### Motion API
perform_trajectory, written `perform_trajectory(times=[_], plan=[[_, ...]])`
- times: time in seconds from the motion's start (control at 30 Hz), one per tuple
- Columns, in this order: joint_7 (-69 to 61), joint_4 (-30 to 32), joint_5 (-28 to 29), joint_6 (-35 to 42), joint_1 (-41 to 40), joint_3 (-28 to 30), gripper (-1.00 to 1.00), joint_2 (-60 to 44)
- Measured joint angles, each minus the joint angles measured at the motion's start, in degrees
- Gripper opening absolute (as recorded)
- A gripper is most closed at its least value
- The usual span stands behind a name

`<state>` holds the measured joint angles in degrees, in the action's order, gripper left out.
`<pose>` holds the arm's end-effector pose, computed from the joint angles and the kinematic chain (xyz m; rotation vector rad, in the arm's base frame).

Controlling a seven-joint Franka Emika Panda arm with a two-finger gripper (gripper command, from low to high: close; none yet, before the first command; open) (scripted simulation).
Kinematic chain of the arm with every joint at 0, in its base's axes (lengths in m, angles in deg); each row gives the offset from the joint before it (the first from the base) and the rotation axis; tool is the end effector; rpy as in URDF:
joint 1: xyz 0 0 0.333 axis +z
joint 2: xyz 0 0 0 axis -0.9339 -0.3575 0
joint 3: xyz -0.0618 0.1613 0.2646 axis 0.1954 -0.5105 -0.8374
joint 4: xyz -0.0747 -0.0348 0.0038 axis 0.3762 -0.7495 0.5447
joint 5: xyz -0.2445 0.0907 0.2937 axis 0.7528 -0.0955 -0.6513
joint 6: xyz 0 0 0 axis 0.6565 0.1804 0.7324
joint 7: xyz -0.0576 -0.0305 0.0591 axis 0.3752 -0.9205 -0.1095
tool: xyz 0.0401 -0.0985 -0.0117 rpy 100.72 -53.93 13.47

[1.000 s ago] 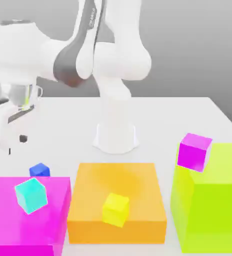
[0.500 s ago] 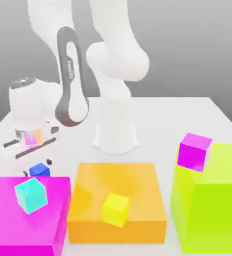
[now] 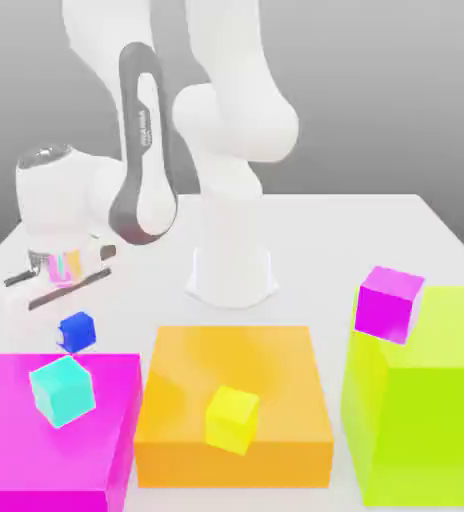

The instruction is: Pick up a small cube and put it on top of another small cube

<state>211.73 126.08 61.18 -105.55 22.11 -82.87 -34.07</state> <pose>0.2162 -0.2480 0.1792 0.1066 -3.1364 0.0101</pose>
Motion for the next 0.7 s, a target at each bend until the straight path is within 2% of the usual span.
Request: perform_trajectory(times=[0.1, 0.7], plan=[[-1.1, -1.8, -1.8, 5.9, 3.4, -2.2, -1.0, 4.3], [-3.0, -30.1, -11.3, 48.1, 33.9, -26.9, -1.0, 19.9]])
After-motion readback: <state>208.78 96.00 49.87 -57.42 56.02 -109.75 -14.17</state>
